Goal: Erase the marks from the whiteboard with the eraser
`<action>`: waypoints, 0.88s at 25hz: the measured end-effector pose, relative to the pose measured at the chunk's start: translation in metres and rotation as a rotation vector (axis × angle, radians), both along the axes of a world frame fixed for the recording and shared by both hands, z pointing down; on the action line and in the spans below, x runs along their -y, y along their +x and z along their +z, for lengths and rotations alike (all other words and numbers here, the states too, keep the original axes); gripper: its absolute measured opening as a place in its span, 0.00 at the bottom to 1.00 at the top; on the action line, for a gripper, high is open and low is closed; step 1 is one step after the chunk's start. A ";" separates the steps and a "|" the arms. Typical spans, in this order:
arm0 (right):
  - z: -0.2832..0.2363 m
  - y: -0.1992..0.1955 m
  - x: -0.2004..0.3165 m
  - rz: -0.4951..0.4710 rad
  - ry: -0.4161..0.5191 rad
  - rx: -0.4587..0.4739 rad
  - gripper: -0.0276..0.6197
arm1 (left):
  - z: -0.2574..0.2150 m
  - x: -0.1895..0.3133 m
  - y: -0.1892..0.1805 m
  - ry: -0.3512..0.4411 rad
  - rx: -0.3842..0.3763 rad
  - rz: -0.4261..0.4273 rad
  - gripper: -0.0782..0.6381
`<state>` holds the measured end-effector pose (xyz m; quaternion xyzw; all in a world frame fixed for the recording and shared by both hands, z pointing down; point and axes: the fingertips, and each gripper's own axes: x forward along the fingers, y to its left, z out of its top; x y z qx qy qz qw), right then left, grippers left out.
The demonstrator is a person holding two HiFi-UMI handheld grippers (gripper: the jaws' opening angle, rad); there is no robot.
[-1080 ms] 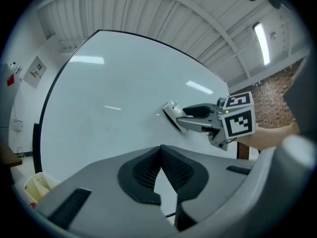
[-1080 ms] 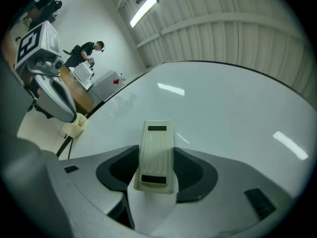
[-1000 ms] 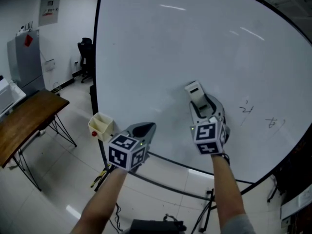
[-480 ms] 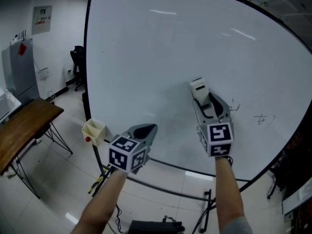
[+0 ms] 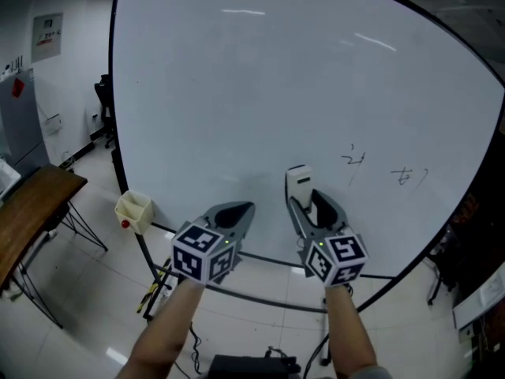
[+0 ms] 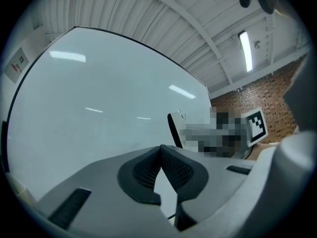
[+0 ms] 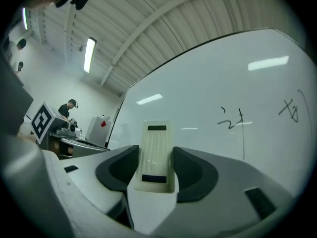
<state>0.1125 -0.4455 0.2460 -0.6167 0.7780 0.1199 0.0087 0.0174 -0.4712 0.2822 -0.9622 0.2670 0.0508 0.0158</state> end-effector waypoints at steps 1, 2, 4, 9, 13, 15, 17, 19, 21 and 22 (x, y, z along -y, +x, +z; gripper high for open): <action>0.007 0.002 -0.002 -0.008 -0.016 0.025 0.40 | 0.002 -0.002 0.004 -0.003 0.001 0.005 0.12; 0.014 0.004 -0.005 -0.015 -0.032 0.046 0.40 | 0.005 -0.003 0.007 -0.007 0.002 0.009 0.12; 0.026 0.008 -0.010 -0.027 -0.060 0.074 0.40 | 0.010 -0.007 0.013 -0.012 0.004 0.013 0.12; 0.044 0.011 -0.018 -0.053 -0.100 0.106 0.40 | 0.022 -0.011 0.026 -0.030 0.018 0.021 0.12; 0.046 0.010 -0.023 -0.074 -0.108 0.106 0.40 | 0.029 -0.015 0.033 -0.042 0.030 0.026 0.12; 0.045 0.010 -0.024 -0.089 -0.103 0.109 0.40 | 0.031 -0.016 0.035 -0.046 0.032 0.027 0.12; 0.044 0.011 -0.026 -0.098 -0.099 0.109 0.40 | 0.033 -0.017 0.039 -0.049 0.034 0.028 0.12; 0.043 0.013 -0.028 -0.095 -0.099 0.110 0.40 | 0.034 -0.018 0.042 -0.051 0.037 0.029 0.12; 0.042 0.015 -0.028 -0.098 -0.096 0.105 0.40 | 0.034 -0.018 0.044 -0.050 0.039 0.029 0.12; 0.042 0.015 -0.028 -0.099 -0.096 0.103 0.40 | 0.034 -0.018 0.045 -0.050 0.040 0.029 0.12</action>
